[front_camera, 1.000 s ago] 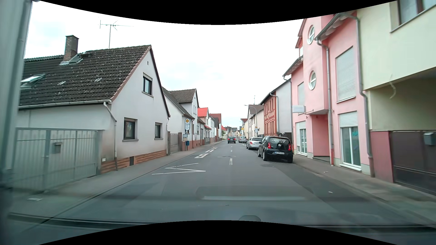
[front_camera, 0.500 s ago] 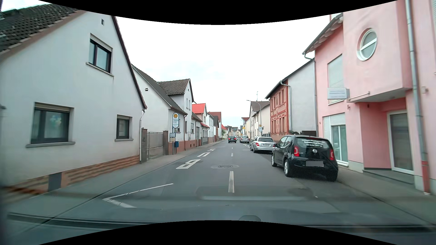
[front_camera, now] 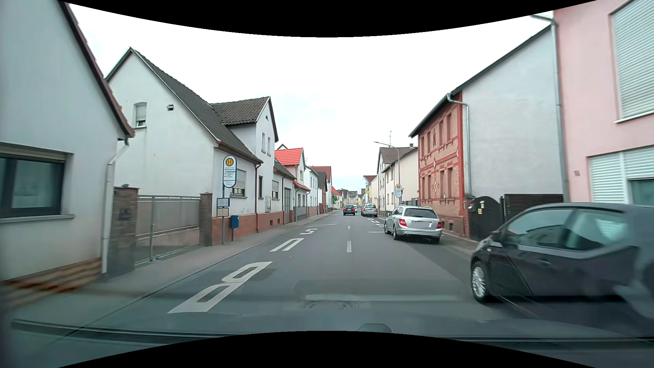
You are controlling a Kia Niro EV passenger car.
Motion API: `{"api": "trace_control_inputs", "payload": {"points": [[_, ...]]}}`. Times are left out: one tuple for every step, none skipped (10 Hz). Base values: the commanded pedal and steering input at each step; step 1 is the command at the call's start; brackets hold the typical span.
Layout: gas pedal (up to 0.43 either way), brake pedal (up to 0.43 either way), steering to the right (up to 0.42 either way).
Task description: Follow the waypoints while adhering to traffic rules and regulations
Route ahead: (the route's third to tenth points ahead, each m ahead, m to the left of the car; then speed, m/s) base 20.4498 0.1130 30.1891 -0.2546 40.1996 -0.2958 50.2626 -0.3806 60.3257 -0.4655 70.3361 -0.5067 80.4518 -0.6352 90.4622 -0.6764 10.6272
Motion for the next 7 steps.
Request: {"api": "trace_control_inputs", "payload": {"points": [[0.157,0.0,-0.002],[0.157,0.0,-0.002],[0.157,0.0,-0.002],[0.138,0.0,-0.001],[0.118,0.0,-0.001],[0.118,0.0,-0.001],[0.118,0.0,-0.001]]}}
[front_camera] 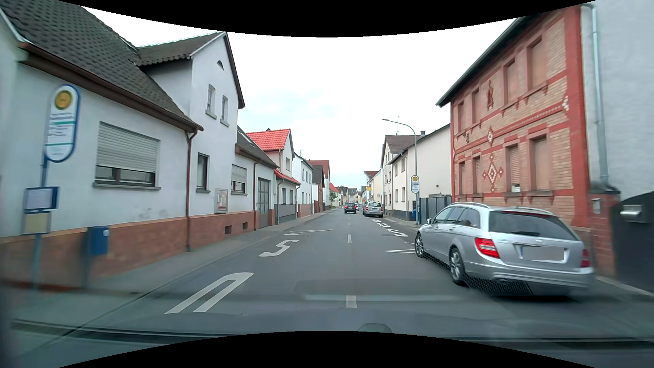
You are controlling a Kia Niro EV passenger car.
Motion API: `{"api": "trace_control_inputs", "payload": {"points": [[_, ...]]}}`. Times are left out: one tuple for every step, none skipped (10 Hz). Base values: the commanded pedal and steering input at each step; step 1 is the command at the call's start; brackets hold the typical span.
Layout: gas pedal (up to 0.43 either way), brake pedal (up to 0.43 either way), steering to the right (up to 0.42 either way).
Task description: Follow the waypoints while adhering to traffic rules and regulations
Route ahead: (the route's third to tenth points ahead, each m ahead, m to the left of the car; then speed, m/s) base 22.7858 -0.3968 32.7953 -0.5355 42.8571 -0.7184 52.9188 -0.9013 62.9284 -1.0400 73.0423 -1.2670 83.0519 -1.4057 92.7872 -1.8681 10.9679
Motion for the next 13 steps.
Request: {"api": "trace_control_inputs", "payload": {"points": [[0.11,0.0,-0.001],[0.11,0.0,-0.001],[0.087,0.0,-0.001],[0.079,0.0,-0.001],[0.067,0.0,-0.001],[0.047,0.0,-0.001],[0.039,0.0,-0.001],[0.028,0.0,-0.001],[0.02,0.0,-0.001],[0.02,0.0,-0.002],[0.008,0.0,-0.002],[0.0,0.0,-0.002],[0.0,0.0,-0.002]]}}
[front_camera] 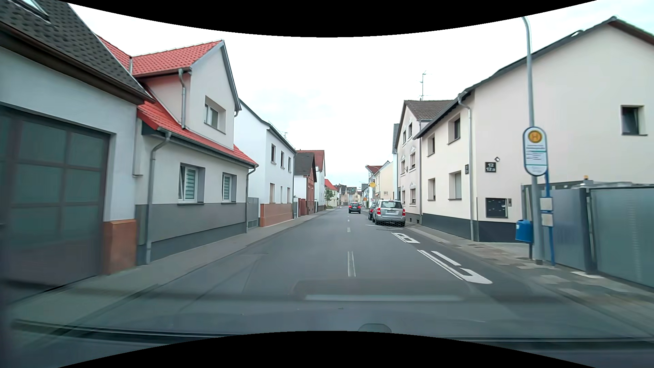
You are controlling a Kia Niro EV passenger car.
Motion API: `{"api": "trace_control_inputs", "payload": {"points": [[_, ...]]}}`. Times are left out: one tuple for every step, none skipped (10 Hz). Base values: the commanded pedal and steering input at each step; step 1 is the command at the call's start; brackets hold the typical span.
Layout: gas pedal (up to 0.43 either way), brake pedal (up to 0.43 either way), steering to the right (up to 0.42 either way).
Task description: Follow the waypoints while adhering to traffic rules and regulations
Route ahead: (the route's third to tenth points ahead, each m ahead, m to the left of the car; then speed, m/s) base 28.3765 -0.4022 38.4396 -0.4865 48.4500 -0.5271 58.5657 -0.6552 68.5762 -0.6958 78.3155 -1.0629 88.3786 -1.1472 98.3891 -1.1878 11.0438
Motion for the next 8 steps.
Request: {"api": "trace_control_inputs", "payload": {"points": [[0.0,0.0,-0.002],[0.0,0.0,-0.002],[0.0,0.0,-0.002],[0.0,0.0,-0.002],[0.0,0.0,-0.002],[0.0,0.0,-0.002],[0.0,0.0,-0.003],[0.0,0.0,-0.002]]}}
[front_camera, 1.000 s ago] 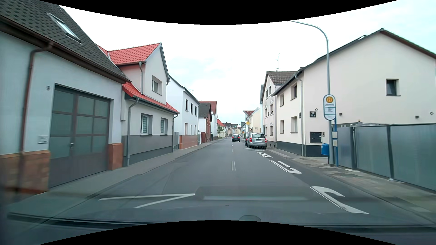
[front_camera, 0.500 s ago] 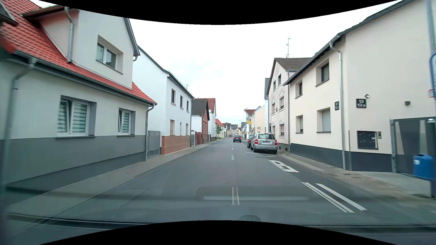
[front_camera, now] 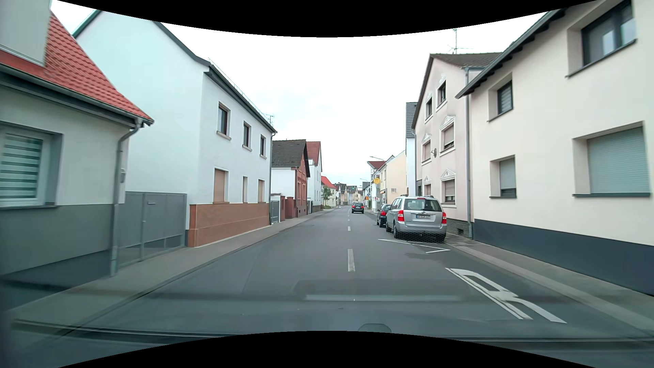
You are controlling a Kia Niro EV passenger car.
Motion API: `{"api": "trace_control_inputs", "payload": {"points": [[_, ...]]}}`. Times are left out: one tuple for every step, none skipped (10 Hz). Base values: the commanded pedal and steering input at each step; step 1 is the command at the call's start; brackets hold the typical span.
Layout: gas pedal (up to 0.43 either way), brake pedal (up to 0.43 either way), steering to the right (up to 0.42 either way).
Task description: Follow the waypoints while adhering to traffic rules and regulations
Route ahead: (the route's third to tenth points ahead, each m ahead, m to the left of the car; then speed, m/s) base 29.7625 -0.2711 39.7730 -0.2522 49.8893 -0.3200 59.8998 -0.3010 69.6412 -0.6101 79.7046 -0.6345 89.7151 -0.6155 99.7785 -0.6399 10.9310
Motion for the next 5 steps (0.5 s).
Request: {"api": "trace_control_inputs", "payload": {"points": [[0.0,0.0,-0.002],[0.0,0.0,-0.002],[0.0,0.0,-0.003],[0.0,0.0,-0.003],[0.0,0.0,-0.002]]}}
